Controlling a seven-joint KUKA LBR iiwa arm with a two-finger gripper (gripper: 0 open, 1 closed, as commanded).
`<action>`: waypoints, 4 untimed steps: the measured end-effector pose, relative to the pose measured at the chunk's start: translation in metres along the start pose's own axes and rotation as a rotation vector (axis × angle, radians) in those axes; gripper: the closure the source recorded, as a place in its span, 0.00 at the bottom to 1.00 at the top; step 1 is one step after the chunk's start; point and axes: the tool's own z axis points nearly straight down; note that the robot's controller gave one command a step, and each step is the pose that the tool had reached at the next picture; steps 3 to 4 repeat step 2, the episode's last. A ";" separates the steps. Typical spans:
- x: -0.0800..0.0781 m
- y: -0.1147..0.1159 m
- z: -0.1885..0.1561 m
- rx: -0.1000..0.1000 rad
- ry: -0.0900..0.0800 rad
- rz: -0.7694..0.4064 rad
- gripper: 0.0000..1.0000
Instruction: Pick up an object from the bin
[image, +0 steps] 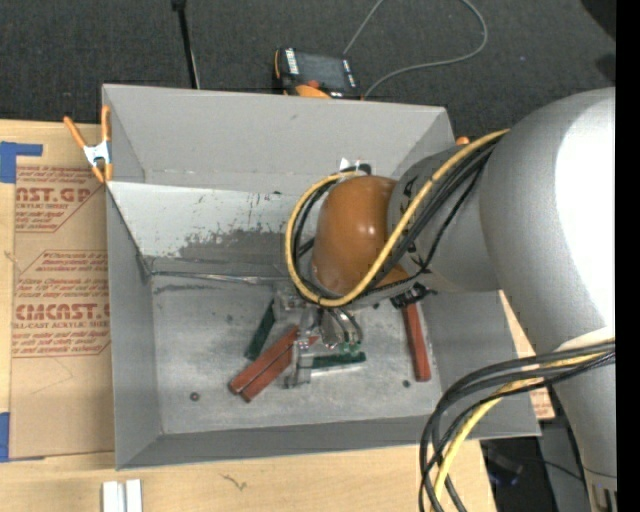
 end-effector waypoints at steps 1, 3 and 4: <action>-0.003 -0.001 -0.005 0.000 -0.005 0.002 1.00; -0.005 -0.011 -0.171 0.000 -0.004 0.085 1.00; -0.005 -0.011 -0.171 0.000 -0.004 0.085 1.00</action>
Offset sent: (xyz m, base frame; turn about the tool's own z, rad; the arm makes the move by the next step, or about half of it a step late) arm 0.0000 0.0000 0.0000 0.0000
